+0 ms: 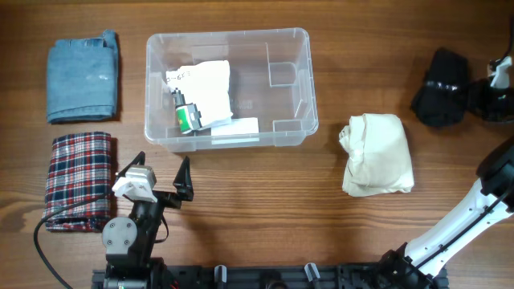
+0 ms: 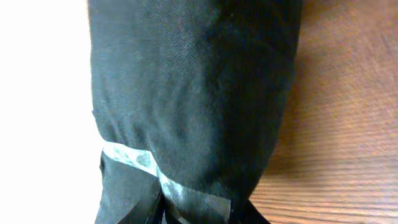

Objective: Pack container
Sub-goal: 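Lift the black garment and carry it into the container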

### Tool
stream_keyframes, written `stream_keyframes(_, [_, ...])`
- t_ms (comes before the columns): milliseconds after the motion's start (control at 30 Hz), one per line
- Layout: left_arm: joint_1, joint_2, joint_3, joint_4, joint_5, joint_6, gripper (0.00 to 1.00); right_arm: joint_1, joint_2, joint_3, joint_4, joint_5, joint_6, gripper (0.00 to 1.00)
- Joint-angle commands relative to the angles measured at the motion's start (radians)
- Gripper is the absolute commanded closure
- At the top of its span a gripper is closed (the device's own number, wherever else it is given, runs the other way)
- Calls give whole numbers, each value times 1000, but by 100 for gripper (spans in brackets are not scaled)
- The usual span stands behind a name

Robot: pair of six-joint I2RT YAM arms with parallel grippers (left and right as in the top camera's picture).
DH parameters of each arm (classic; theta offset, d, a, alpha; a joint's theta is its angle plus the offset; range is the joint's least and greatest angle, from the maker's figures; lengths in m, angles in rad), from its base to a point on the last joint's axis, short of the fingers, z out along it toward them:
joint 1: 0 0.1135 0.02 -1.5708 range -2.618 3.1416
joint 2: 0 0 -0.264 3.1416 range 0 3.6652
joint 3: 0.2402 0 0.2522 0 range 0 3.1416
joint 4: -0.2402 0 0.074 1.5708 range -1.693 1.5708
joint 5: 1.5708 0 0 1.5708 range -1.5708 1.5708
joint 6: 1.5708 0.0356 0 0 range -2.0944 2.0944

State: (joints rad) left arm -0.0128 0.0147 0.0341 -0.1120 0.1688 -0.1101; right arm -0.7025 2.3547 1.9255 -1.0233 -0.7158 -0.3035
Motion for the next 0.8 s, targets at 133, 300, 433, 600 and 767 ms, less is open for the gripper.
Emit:
stream_keyframes(133, [6, -5, -3, -2, -6, -6, 0, 32, -210, 108, 2, -283, 216, 91])
stream_keyframes(300, [6, -5, -3, -2, -6, -6, 0, 138, -401, 107, -31, -331, 354, 93])
stream_keyframes(433, [6, -5, -3, -2, -6, -6, 0, 306, -507, 107, -40, -289, 509, 93])
stream_keyframes(600, [6, -5, -3, -2, -6, -6, 0, 567, -539, 106, -77, -13, 691, 96])
stream_keyframes(767, [6, -5, -3, -2, -6, -6, 0, 814, -531, 66, -20, 263, 887, 96])
